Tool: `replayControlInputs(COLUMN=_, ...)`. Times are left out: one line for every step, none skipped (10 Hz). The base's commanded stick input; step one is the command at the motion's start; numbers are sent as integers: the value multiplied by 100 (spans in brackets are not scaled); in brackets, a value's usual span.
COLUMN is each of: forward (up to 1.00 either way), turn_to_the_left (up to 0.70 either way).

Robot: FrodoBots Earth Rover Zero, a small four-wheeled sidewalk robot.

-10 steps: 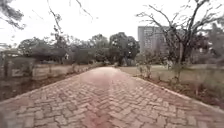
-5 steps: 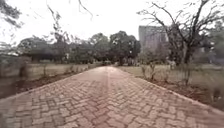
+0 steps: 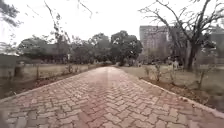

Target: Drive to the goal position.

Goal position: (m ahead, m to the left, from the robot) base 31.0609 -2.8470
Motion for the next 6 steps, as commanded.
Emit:
replayControlInputs(forward=70, turn_to_the_left=0)
replayControlInputs(forward=70, turn_to_the_left=2)
replayControlInputs(forward=70, turn_to_the_left=2)
replayControlInputs(forward=70, turn_to_the_left=0)
replayControlInputs(forward=70, turn_to_the_left=0)
replayControlInputs(forward=70, turn_to_the_left=0)
